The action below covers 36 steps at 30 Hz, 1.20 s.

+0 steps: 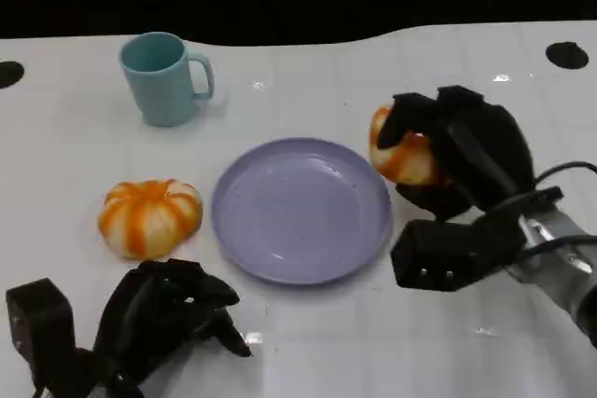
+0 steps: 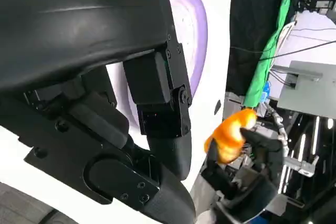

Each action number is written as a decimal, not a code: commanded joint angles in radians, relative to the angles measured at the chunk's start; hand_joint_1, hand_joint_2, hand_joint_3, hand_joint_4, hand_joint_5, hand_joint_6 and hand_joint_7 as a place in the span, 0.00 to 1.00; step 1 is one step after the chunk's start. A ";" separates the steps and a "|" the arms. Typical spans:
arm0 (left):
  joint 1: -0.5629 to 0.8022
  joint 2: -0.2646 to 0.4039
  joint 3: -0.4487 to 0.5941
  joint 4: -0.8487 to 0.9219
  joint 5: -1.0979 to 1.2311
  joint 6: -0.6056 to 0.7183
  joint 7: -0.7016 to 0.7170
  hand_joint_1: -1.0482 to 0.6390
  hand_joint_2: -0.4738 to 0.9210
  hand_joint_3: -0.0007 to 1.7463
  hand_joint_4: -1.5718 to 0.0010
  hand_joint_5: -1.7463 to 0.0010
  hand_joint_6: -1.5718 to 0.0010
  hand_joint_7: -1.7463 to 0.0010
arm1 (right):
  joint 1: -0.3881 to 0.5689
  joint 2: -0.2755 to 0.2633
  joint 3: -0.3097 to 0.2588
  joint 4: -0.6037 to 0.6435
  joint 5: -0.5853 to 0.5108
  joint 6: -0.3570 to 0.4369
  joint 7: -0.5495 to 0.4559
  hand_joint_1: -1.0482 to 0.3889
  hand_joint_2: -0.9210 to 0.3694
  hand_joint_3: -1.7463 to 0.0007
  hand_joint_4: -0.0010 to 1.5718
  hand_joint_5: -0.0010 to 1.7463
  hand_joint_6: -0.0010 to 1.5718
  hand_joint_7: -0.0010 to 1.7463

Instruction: Grasp the bread from the table and place it into the plate.

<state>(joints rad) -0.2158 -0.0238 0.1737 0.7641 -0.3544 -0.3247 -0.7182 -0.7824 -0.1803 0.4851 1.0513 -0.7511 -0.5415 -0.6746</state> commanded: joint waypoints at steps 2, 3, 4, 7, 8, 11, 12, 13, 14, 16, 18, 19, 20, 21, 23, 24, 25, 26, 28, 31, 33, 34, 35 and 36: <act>0.007 0.016 0.005 -0.007 0.002 -0.001 0.004 0.00 0.86 0.00 0.00 0.66 0.00 0.88 | -0.039 0.032 0.010 -0.015 0.015 -0.054 0.052 0.65 0.51 0.20 0.64 1.00 0.49 0.98; 0.007 0.016 0.004 -0.005 0.004 -0.006 0.004 0.00 0.86 0.00 0.00 0.66 0.00 0.88 | -0.044 0.041 0.012 -0.014 0.015 -0.058 0.066 0.64 0.50 0.20 0.64 1.00 0.49 0.99; 0.007 0.016 0.004 -0.004 0.006 -0.010 0.005 0.00 0.87 0.00 0.00 0.66 0.00 0.88 | -0.047 0.047 0.013 -0.013 0.016 -0.060 0.076 0.63 0.48 0.23 0.64 1.00 0.52 0.85; 0.011 0.014 0.000 -0.011 0.008 -0.009 0.005 0.00 0.87 0.00 0.00 0.66 0.00 0.88 | -0.060 0.069 0.025 -0.011 0.013 -0.066 0.120 0.62 0.47 0.26 0.63 1.00 0.60 0.73; 0.012 0.014 0.000 -0.014 0.005 -0.004 0.002 0.00 0.87 0.00 0.00 0.66 0.00 0.88 | -0.064 0.077 0.030 -0.008 0.011 -0.070 0.128 0.62 0.47 0.26 0.63 1.00 0.60 0.74; 0.014 0.014 -0.004 -0.013 0.011 -0.010 0.003 0.00 0.86 0.00 0.00 0.66 0.00 0.89 | -0.074 0.107 0.041 0.008 0.012 -0.078 0.142 0.60 0.46 0.26 0.64 1.00 0.59 0.77; 0.014 0.014 -0.004 -0.012 0.013 -0.011 0.005 0.00 0.87 0.00 0.00 0.66 0.00 0.89 | -0.078 0.115 0.045 0.013 0.010 -0.071 0.148 0.59 0.46 0.26 0.64 1.00 0.58 0.78; 0.014 0.014 -0.004 -0.012 0.013 -0.011 0.005 0.00 0.87 0.00 0.00 0.66 0.00 0.88 | -0.082 0.123 0.051 0.017 0.004 -0.059 0.152 0.58 0.45 0.28 0.63 1.00 0.58 0.73; 0.014 0.014 -0.005 -0.013 0.014 -0.011 0.006 0.00 0.87 0.00 0.00 0.66 0.00 0.88 | -0.086 0.132 0.055 0.023 -0.001 -0.050 0.152 0.58 0.44 0.29 0.63 1.00 0.59 0.67; 0.016 0.013 -0.006 -0.016 0.014 -0.012 0.007 0.00 0.87 0.00 0.00 0.66 0.00 0.88 | -0.091 0.147 0.062 0.037 -0.007 -0.040 0.145 0.58 0.44 0.31 0.63 1.00 0.60 0.62; 0.016 0.014 -0.007 -0.016 0.015 -0.013 0.006 0.00 0.87 0.00 0.00 0.66 0.00 0.88 | -0.093 0.157 0.069 0.050 -0.011 -0.038 0.137 0.59 0.43 0.33 0.62 1.00 0.60 0.59; 0.016 0.014 -0.007 -0.017 0.014 -0.011 0.005 0.00 0.87 0.00 0.00 0.66 0.00 0.89 | -0.094 0.163 0.071 0.058 -0.009 -0.037 0.139 0.59 0.42 0.34 0.62 1.00 0.61 0.59; 0.016 0.014 -0.008 -0.017 0.013 -0.007 0.006 0.00 0.87 0.00 0.00 0.66 0.00 0.89 | -0.095 0.169 0.072 0.065 -0.007 -0.036 0.141 0.60 0.42 0.35 0.61 1.00 0.61 0.59; 0.016 0.013 -0.008 -0.019 0.012 -0.004 0.007 0.00 0.87 0.00 0.00 0.66 0.00 0.89 | -0.095 0.174 0.072 0.071 -0.003 -0.033 0.146 0.60 0.41 0.35 0.61 1.00 0.60 0.59; 0.017 0.012 -0.009 -0.021 0.012 -0.003 0.007 0.00 0.87 0.00 0.00 0.66 0.00 0.89 | -0.093 0.180 0.068 0.078 0.006 -0.030 0.159 0.60 0.41 0.35 0.60 1.00 0.59 0.60; 0.018 0.012 -0.009 -0.022 0.011 -0.003 0.006 0.00 0.86 0.00 0.00 0.66 0.00 0.89 | -0.092 0.182 0.066 0.081 0.009 -0.027 0.164 0.60 0.41 0.36 0.59 1.00 0.59 0.60; 0.018 0.011 -0.009 -0.023 0.011 -0.004 0.006 0.00 0.87 0.00 0.00 0.66 0.00 0.89 | -0.091 0.184 0.065 0.083 0.011 -0.023 0.166 0.61 0.41 0.36 0.56 0.99 0.59 0.59; 0.019 0.011 -0.009 -0.024 0.011 -0.004 0.006 0.00 0.87 0.00 0.00 0.66 0.00 0.89 | -0.090 0.186 0.064 0.085 0.012 -0.019 0.165 0.62 0.41 0.36 0.55 0.99 0.59 0.59; 0.020 0.011 -0.010 -0.025 0.012 -0.002 0.007 0.00 0.87 0.00 0.00 0.66 0.00 0.89 | -0.088 0.190 0.059 0.087 0.020 -0.008 0.169 0.59 0.38 0.45 0.51 0.88 0.55 0.53; 0.021 0.011 -0.012 -0.028 0.014 0.001 0.012 0.00 0.87 0.00 0.00 0.66 0.00 0.89 | -0.088 0.190 0.052 0.084 0.036 0.015 0.216 0.55 0.31 0.55 0.42 0.74 0.45 0.40; 0.021 0.011 -0.013 -0.028 0.017 -0.003 0.015 0.00 0.86 0.00 0.00 0.65 0.00 0.89 | -0.088 0.183 0.051 0.080 0.044 0.018 0.251 0.51 0.24 0.64 0.33 0.55 0.36 0.26; 0.020 0.011 -0.013 -0.027 0.018 -0.005 0.015 0.00 0.87 0.00 0.00 0.65 0.00 0.88 | -0.087 0.181 0.050 0.077 0.047 0.019 0.262 0.49 0.19 0.71 0.30 0.44 0.33 0.18; 0.019 0.011 -0.013 -0.025 0.017 -0.005 0.013 0.00 0.87 0.00 0.00 0.65 0.00 0.88 | -0.087 0.178 0.051 0.076 0.049 0.021 0.274 0.47 0.13 0.78 0.29 0.36 0.32 0.13; 0.018 0.011 -0.012 -0.023 0.015 -0.005 0.012 0.00 0.87 0.00 0.00 0.65 0.00 0.88 | -0.086 0.175 0.053 0.075 0.049 0.023 0.284 0.45 0.07 0.85 0.28 0.30 0.30 0.09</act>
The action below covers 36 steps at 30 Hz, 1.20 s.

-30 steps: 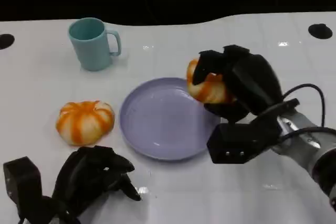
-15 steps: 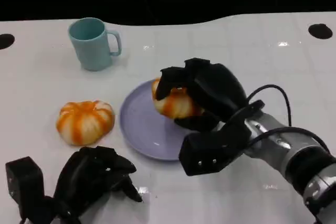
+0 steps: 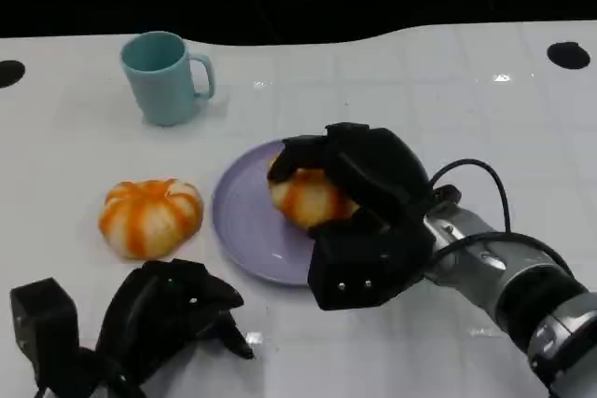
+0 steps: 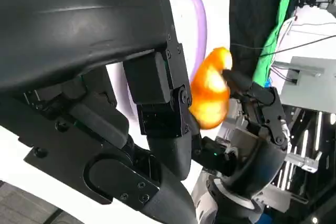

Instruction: Grasp the bread from the table and place it into the plate.

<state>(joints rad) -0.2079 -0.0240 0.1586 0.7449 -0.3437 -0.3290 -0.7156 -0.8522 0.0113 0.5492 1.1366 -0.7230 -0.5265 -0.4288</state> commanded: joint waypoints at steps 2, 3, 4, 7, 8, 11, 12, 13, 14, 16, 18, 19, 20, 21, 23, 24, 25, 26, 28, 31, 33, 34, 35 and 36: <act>0.008 0.012 0.004 -0.001 0.002 0.001 0.006 0.00 0.87 0.00 0.00 0.65 0.00 0.88 | -0.016 -0.022 -0.008 -0.018 0.021 0.016 0.071 0.38 0.02 0.91 0.21 0.21 0.24 0.03; 0.008 0.012 0.005 0.000 0.001 0.000 0.005 0.00 0.87 0.00 0.00 0.66 0.00 0.89 | -0.015 -0.023 -0.009 -0.024 0.024 0.024 0.092 0.36 0.01 0.91 0.17 0.19 0.22 0.01; 0.007 0.012 0.005 0.001 0.000 0.000 0.003 0.00 0.87 0.00 0.00 0.66 0.00 0.89 | -0.012 -0.024 -0.015 -0.033 0.034 0.031 0.120 0.34 0.00 0.90 0.13 0.17 0.19 0.01; 0.006 0.010 0.005 0.003 0.002 -0.003 0.006 0.00 0.87 0.00 0.00 0.66 0.00 0.89 | 0.000 -0.025 -0.033 -0.060 0.062 0.044 0.180 0.29 0.00 0.89 0.06 0.15 0.15 0.00; 0.005 0.010 0.005 0.003 0.002 -0.003 0.007 0.00 0.87 0.00 0.00 0.66 0.00 0.89 | 0.004 -0.026 -0.037 -0.069 0.069 0.049 0.197 0.28 0.00 0.89 0.05 0.14 0.14 0.00; 0.004 0.010 0.003 0.004 0.008 -0.008 0.013 0.00 0.87 0.00 0.00 0.66 0.00 0.89 | 0.016 -0.033 -0.045 -0.098 0.081 0.063 0.234 0.26 0.00 0.89 0.03 0.15 0.13 0.00; 0.004 0.010 0.004 0.004 0.006 -0.005 0.012 0.00 0.87 0.00 0.00 0.66 0.00 0.88 | 0.020 -0.039 -0.047 -0.108 0.086 0.064 0.250 0.26 0.00 0.89 0.03 0.15 0.13 0.00; 0.004 0.010 0.004 0.002 0.006 -0.002 0.012 0.00 0.87 0.00 0.00 0.66 0.00 0.88 | 0.025 -0.045 -0.048 -0.120 0.091 0.064 0.264 0.25 0.00 0.89 0.02 0.15 0.13 0.00; 0.005 0.009 0.004 0.001 0.005 -0.001 0.013 0.00 0.87 0.00 0.00 0.65 0.00 0.88 | 0.031 -0.051 -0.049 -0.132 0.096 0.064 0.278 0.25 0.00 0.89 0.02 0.15 0.13 0.00; 0.005 0.009 0.005 0.000 0.001 0.001 0.008 0.00 0.87 0.00 0.00 0.65 0.00 0.88 | 0.043 -0.063 -0.052 -0.159 0.104 0.065 0.299 0.24 0.00 0.89 0.01 0.15 0.12 0.00; 0.004 0.009 0.005 0.003 0.000 -0.003 0.003 0.00 0.87 0.00 0.00 0.66 0.00 0.88 | 0.060 -0.075 -0.061 -0.193 0.119 0.069 0.323 0.23 0.00 0.88 0.01 0.16 0.12 0.00; 0.004 0.009 0.005 0.004 0.000 -0.005 0.003 0.00 0.87 0.00 0.00 0.66 0.00 0.88 | 0.070 -0.082 -0.065 -0.212 0.126 0.068 0.335 0.23 0.00 0.88 0.01 0.16 0.12 0.00; 0.004 0.009 0.005 0.005 0.001 -0.007 0.004 0.00 0.87 0.00 0.00 0.66 0.00 0.89 | 0.082 -0.090 -0.071 -0.234 0.131 0.068 0.348 0.23 0.00 0.89 0.01 0.16 0.12 0.00; 0.004 0.009 0.005 0.004 0.002 -0.007 0.006 0.00 0.87 0.00 0.00 0.66 0.00 0.89 | 0.094 -0.098 -0.076 -0.256 0.137 0.067 0.360 0.23 0.00 0.89 0.01 0.16 0.12 0.00; 0.006 0.009 0.004 -0.001 0.004 -0.004 0.010 0.00 0.87 0.00 0.00 0.66 0.00 0.89 | 0.122 -0.116 -0.084 -0.304 0.146 0.062 0.374 0.24 0.00 0.89 0.02 0.17 0.12 0.00; 0.006 0.009 0.005 -0.002 0.004 -0.003 0.012 0.00 0.87 0.00 0.00 0.66 0.00 0.89 | 0.138 -0.126 -0.088 -0.329 0.148 0.061 0.376 0.24 0.00 0.89 0.02 0.18 0.13 0.00; 0.006 0.009 0.005 -0.002 0.003 -0.003 0.012 0.00 0.87 0.00 0.00 0.66 0.00 0.89 | 0.151 -0.134 -0.090 -0.351 0.149 0.062 0.378 0.24 0.00 0.89 0.03 0.19 0.13 0.01; 0.006 0.009 0.005 -0.002 0.003 -0.003 0.013 0.00 0.87 0.00 0.00 0.66 0.00 0.89 | 0.160 -0.139 -0.092 -0.367 0.149 0.065 0.380 0.24 0.00 0.89 0.04 0.19 0.14 0.01; 0.003 0.008 0.007 0.003 0.001 -0.005 0.010 0.00 0.87 0.00 0.00 0.66 0.00 0.89 | 0.200 -0.162 -0.104 -0.410 0.145 0.045 0.343 0.28 0.00 0.91 0.07 0.21 0.16 0.02; 0.001 0.006 0.008 0.004 -0.001 -0.003 0.009 0.00 0.87 0.00 0.00 0.66 0.00 0.89 | 0.250 -0.190 -0.127 -0.446 0.135 -0.015 0.264 0.36 0.00 0.94 0.16 0.26 0.25 0.05; 0.001 0.006 0.007 0.004 0.001 -0.006 0.009 0.00 0.87 0.00 0.00 0.66 0.00 0.89 | 0.274 -0.206 -0.136 -0.463 0.126 -0.044 0.221 0.38 0.00 0.95 0.21 0.29 0.30 0.07; 0.000 0.007 0.007 0.005 0.002 -0.007 0.009 0.00 0.87 0.00 0.00 0.66 0.00 0.89 | 0.289 -0.216 -0.140 -0.475 0.122 -0.058 0.200 0.39 0.00 0.94 0.23 0.29 0.32 0.07; 0.000 0.007 0.007 0.007 0.003 -0.009 0.009 0.00 0.87 0.00 0.00 0.66 0.00 0.89 | 0.302 -0.225 -0.144 -0.486 0.120 -0.074 0.181 0.41 0.00 0.94 0.26 0.31 0.35 0.09; -0.001 0.006 0.006 0.008 0.003 -0.010 0.009 0.00 0.87 0.00 0.00 0.66 0.00 0.89 | 0.316 -0.235 -0.148 -0.498 0.118 -0.092 0.163 0.42 0.00 0.94 0.28 0.33 0.38 0.09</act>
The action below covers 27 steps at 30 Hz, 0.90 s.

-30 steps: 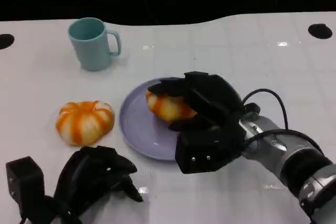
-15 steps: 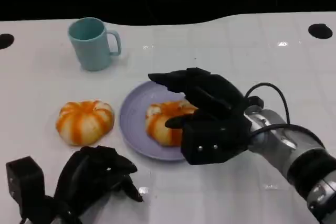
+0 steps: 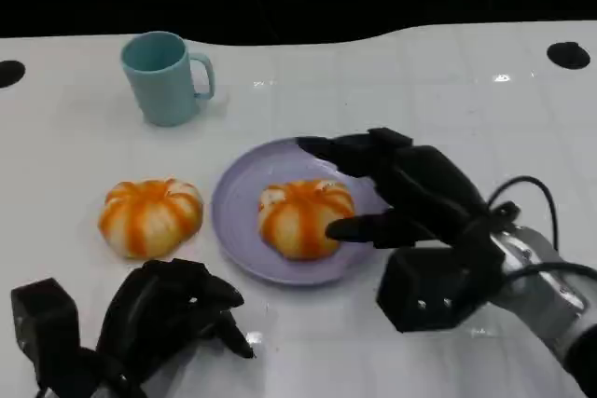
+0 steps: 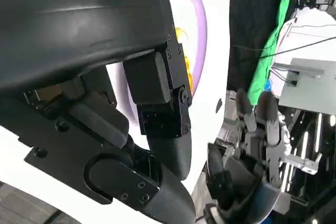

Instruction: Grasp the bread from the table and place it into the plate.

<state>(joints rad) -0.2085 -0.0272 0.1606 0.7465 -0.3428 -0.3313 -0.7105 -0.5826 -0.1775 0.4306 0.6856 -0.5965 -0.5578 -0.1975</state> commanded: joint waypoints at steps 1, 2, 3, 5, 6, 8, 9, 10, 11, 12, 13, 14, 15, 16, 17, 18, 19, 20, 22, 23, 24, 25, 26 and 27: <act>0.000 0.009 0.004 0.006 0.003 -0.007 0.005 0.00 0.87 0.00 0.00 0.66 0.00 0.89 | 0.061 -0.054 -0.035 -0.060 -0.007 -0.077 -0.080 0.44 0.00 0.95 0.30 0.35 0.40 0.10; 0.000 0.008 0.004 0.006 0.002 -0.006 0.005 0.00 0.87 0.00 0.00 0.66 0.00 0.89 | 0.079 -0.062 -0.043 -0.073 -0.004 -0.097 -0.094 0.46 0.00 0.96 0.32 0.39 0.43 0.11; 0.000 0.008 0.004 0.006 0.002 -0.005 0.005 0.00 0.87 0.00 0.00 0.66 0.00 0.89 | 0.094 -0.068 -0.050 -0.084 -0.002 -0.116 -0.108 0.49 0.01 0.96 0.35 0.42 0.46 0.13; 0.001 0.007 0.003 0.003 0.004 -0.006 0.007 0.00 0.87 0.00 0.00 0.66 0.00 0.89 | 0.128 -0.082 -0.067 -0.109 0.002 -0.147 -0.135 0.54 0.02 0.97 0.40 0.49 0.51 0.14; 0.001 0.006 0.003 0.002 0.004 -0.007 0.007 0.00 0.87 0.00 0.00 0.66 0.00 0.88 | 0.144 -0.088 -0.074 -0.122 0.003 -0.158 -0.142 0.56 0.02 0.97 0.42 0.56 0.54 0.16; 0.002 0.005 0.002 0.001 0.003 -0.005 0.005 0.00 0.87 0.00 0.00 0.66 0.00 0.88 | 0.175 -0.098 -0.092 -0.147 0.009 -0.177 -0.147 0.59 0.02 0.96 0.44 0.64 0.57 0.19; 0.002 0.005 0.002 0.000 0.002 -0.003 0.004 0.00 0.87 0.00 0.00 0.66 0.00 0.88 | 0.190 -0.104 -0.100 -0.157 0.012 -0.189 -0.149 0.60 0.03 0.94 0.44 0.70 0.58 0.22; 0.002 0.005 0.002 -0.001 0.002 0.000 0.005 0.00 0.87 0.00 0.00 0.66 0.00 0.88 | 0.207 -0.113 -0.108 -0.170 0.015 -0.201 -0.148 0.61 0.05 0.91 0.44 0.73 0.57 0.27; 0.001 0.005 0.003 0.001 0.001 -0.001 0.003 0.00 0.87 0.00 0.00 0.66 0.00 0.88 | 0.224 -0.123 -0.116 -0.183 0.015 -0.215 -0.149 0.61 0.08 0.87 0.45 0.75 0.56 0.32; 0.001 0.005 0.003 0.001 0.000 0.000 0.002 0.00 0.87 0.00 0.00 0.66 0.00 0.88 | 0.242 -0.132 -0.125 -0.193 0.017 -0.230 -0.150 0.63 0.15 0.77 0.48 0.77 0.55 0.38; 0.001 0.006 0.003 0.000 0.000 0.001 0.002 0.00 0.87 0.00 0.00 0.66 0.00 0.88 | 0.256 -0.138 -0.133 -0.201 0.018 -0.240 -0.149 0.65 0.21 0.68 0.50 0.79 0.56 0.40; 0.001 0.005 0.003 0.000 -0.001 0.003 0.002 0.00 0.87 0.00 0.00 0.66 0.00 0.89 | 0.272 -0.145 -0.141 -0.208 0.018 -0.249 -0.150 0.66 0.25 0.62 0.51 0.80 0.57 0.41; 0.001 0.005 0.003 -0.003 -0.001 0.006 0.004 0.00 0.86 0.00 0.00 0.66 0.00 0.89 | 0.290 -0.154 -0.148 -0.213 0.023 -0.261 -0.147 0.67 0.29 0.54 0.53 0.80 0.59 0.42; 0.002 0.005 0.003 -0.005 -0.001 0.008 0.006 0.00 0.86 0.00 0.00 0.66 0.00 0.88 | 0.304 -0.161 -0.154 -0.217 0.027 -0.271 -0.144 0.67 0.30 0.50 0.55 0.81 0.60 0.43; 0.002 0.005 0.003 -0.007 -0.001 0.010 0.007 0.00 0.86 0.00 0.00 0.66 0.00 0.88 | 0.316 -0.166 -0.160 -0.220 0.029 -0.279 -0.140 0.67 0.31 0.47 0.56 0.83 0.61 0.44; 0.003 0.004 0.003 -0.008 -0.001 0.012 0.009 0.00 0.86 0.00 0.00 0.66 0.00 0.88 | 0.333 -0.173 -0.168 -0.227 0.032 -0.286 -0.137 0.68 0.32 0.44 0.57 0.88 0.63 0.46; 0.003 0.004 0.002 -0.009 0.000 0.013 0.011 0.00 0.86 0.00 0.00 0.66 0.00 0.88 | 0.346 -0.177 -0.175 -0.232 0.033 -0.291 -0.136 0.68 0.35 0.40 0.56 0.93 0.63 0.50; 0.003 0.004 0.002 -0.009 0.000 0.013 0.012 0.00 0.86 0.00 0.00 0.65 0.00 0.88 | 0.362 -0.180 -0.181 -0.240 0.039 -0.294 -0.132 0.68 0.37 0.36 0.56 0.96 0.63 0.53; 0.004 0.003 0.002 -0.009 0.000 0.013 0.011 0.00 0.86 0.00 0.00 0.65 0.00 0.88 | 0.388 -0.184 -0.191 -0.260 0.045 -0.292 -0.122 0.68 0.42 0.28 0.57 0.96 0.60 0.64; 0.003 0.002 0.002 -0.010 -0.001 0.016 0.009 0.00 0.86 0.00 0.00 0.65 0.00 0.88 | 0.405 -0.187 -0.197 -0.277 0.048 -0.284 -0.113 0.67 0.44 0.26 0.56 0.96 0.59 0.66; 0.003 0.002 0.003 -0.010 -0.003 0.016 0.006 0.00 0.86 0.00 0.00 0.65 0.00 0.88 | 0.420 -0.189 -0.203 -0.291 0.048 -0.280 -0.107 0.66 0.46 0.22 0.55 0.97 0.56 0.70; 0.003 0.002 0.003 -0.011 -0.003 0.016 0.005 0.00 0.86 0.00 0.00 0.65 0.00 0.88 | 0.437 -0.192 -0.208 -0.307 0.048 -0.275 -0.101 0.65 0.48 0.21 0.55 0.98 0.55 0.72; 0.003 0.002 0.003 -0.010 -0.004 0.016 0.004 0.00 0.86 0.00 0.00 0.66 0.00 0.88 | 0.452 -0.196 -0.212 -0.321 0.048 -0.270 -0.093 0.64 0.48 0.21 0.55 0.98 0.54 0.73; 0.002 0.002 0.003 -0.010 -0.003 0.014 0.004 0.00 0.86 0.00 0.00 0.66 0.00 0.88 | 0.464 -0.197 -0.215 -0.331 0.047 -0.268 -0.089 0.64 0.48 0.21 0.55 0.98 0.54 0.73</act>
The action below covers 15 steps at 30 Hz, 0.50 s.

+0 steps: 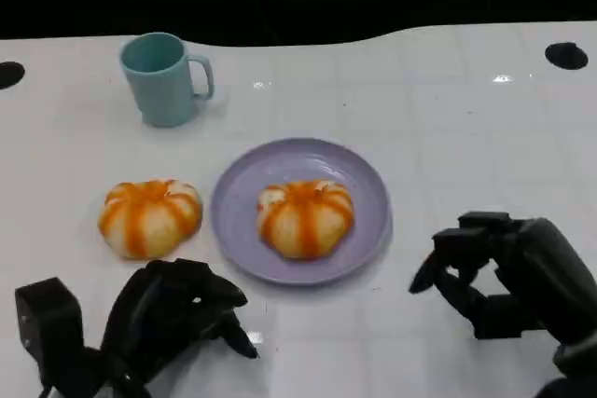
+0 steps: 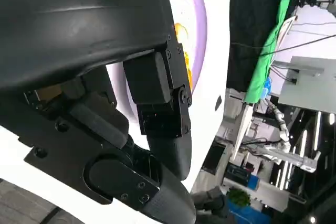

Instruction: Grasp the bread from the table and place it into the plate.

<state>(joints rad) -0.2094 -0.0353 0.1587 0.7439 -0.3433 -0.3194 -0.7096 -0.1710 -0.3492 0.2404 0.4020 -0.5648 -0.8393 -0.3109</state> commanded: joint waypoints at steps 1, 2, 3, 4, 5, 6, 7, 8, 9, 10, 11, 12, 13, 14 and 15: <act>0.003 0.010 0.005 -0.006 -0.002 0.001 0.003 0.00 0.86 0.00 0.00 0.66 0.00 0.88 | 0.064 -0.026 -0.029 -0.057 0.011 0.017 0.026 0.64 0.48 0.22 0.56 0.98 0.54 0.73; 0.002 0.011 0.004 -0.006 -0.001 -0.001 0.002 0.00 0.86 0.00 0.00 0.66 0.00 0.89 | 0.077 -0.026 -0.032 -0.069 0.002 0.024 0.024 0.63 0.48 0.23 0.56 0.98 0.54 0.73; 0.002 0.011 0.004 -0.006 0.000 -0.003 0.002 0.00 0.86 0.00 0.00 0.66 0.00 0.89 | 0.088 -0.026 -0.036 -0.080 -0.005 0.031 0.023 0.63 0.47 0.24 0.56 0.99 0.54 0.74; 0.002 0.012 0.004 -0.007 0.000 -0.004 0.002 0.00 0.86 0.00 0.00 0.66 0.00 0.89 | 0.100 -0.026 -0.040 -0.093 -0.015 0.041 0.020 0.62 0.47 0.25 0.56 0.99 0.54 0.74; 0.003 0.012 0.003 -0.008 0.001 -0.003 0.004 0.00 0.87 0.00 0.00 0.66 0.00 0.89 | 0.111 -0.026 -0.042 -0.102 -0.024 0.045 0.017 0.62 0.47 0.25 0.57 1.00 0.54 0.74; 0.003 0.012 0.003 -0.010 0.002 -0.003 0.006 0.00 0.87 0.00 0.00 0.66 0.00 0.89 | 0.119 -0.025 -0.045 -0.108 -0.029 0.048 0.016 0.62 0.46 0.26 0.57 1.00 0.54 0.73; 0.004 0.013 0.002 -0.011 0.003 -0.002 0.008 0.00 0.87 0.00 0.00 0.66 0.00 0.89 | 0.128 -0.023 -0.046 -0.114 -0.033 0.052 0.016 0.62 0.46 0.26 0.57 1.00 0.54 0.73; 0.004 0.014 0.002 -0.013 0.004 0.000 0.010 0.00 0.87 0.00 0.00 0.66 0.00 0.89 | 0.136 -0.021 -0.047 -0.117 -0.037 0.057 0.016 0.62 0.46 0.26 0.57 0.99 0.54 0.73; 0.005 0.014 0.002 -0.014 0.004 0.002 0.010 0.00 0.87 0.00 0.00 0.66 0.00 0.88 | 0.141 -0.019 -0.047 -0.118 -0.040 0.059 0.014 0.63 0.46 0.27 0.57 0.99 0.55 0.72; 0.005 0.015 0.002 -0.015 0.003 0.004 0.009 0.00 0.87 0.00 0.00 0.66 0.00 0.88 | 0.145 -0.016 -0.045 -0.114 -0.047 0.059 0.006 0.63 0.46 0.28 0.58 0.99 0.55 0.72; 0.005 0.015 0.003 -0.017 0.001 0.005 0.008 0.00 0.87 0.00 0.00 0.66 0.00 0.88 | 0.149 -0.013 -0.044 -0.110 -0.052 0.061 0.001 0.63 0.46 0.28 0.58 0.99 0.55 0.71; 0.006 0.016 0.003 -0.018 0.001 0.005 0.007 0.00 0.86 0.00 0.00 0.66 0.00 0.88 | 0.151 -0.011 -0.044 -0.108 -0.055 0.062 -0.003 0.63 0.45 0.29 0.58 1.00 0.55 0.71; 0.006 0.016 0.004 -0.017 -0.001 0.005 0.005 0.00 0.86 0.00 0.00 0.66 0.00 0.88 | 0.153 -0.008 -0.044 -0.101 -0.064 0.063 -0.013 0.64 0.45 0.29 0.57 1.00 0.56 0.71; 0.006 0.016 0.004 -0.017 0.000 0.005 0.007 0.00 0.86 0.00 0.00 0.66 0.00 0.88 | 0.154 -0.007 -0.043 -0.093 -0.072 0.063 -0.022 0.64 0.45 0.29 0.57 1.00 0.55 0.72; 0.007 0.016 0.005 -0.018 -0.002 0.007 0.006 0.00 0.86 0.00 0.00 0.66 0.00 0.89 | 0.153 -0.006 -0.042 -0.085 -0.081 0.063 -0.032 0.64 0.44 0.30 0.57 1.00 0.55 0.74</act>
<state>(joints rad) -0.2094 -0.0350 0.1578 0.7368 -0.3435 -0.3168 -0.7095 -0.0268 -0.3491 0.2068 0.2965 -0.6311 -0.7839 -0.3143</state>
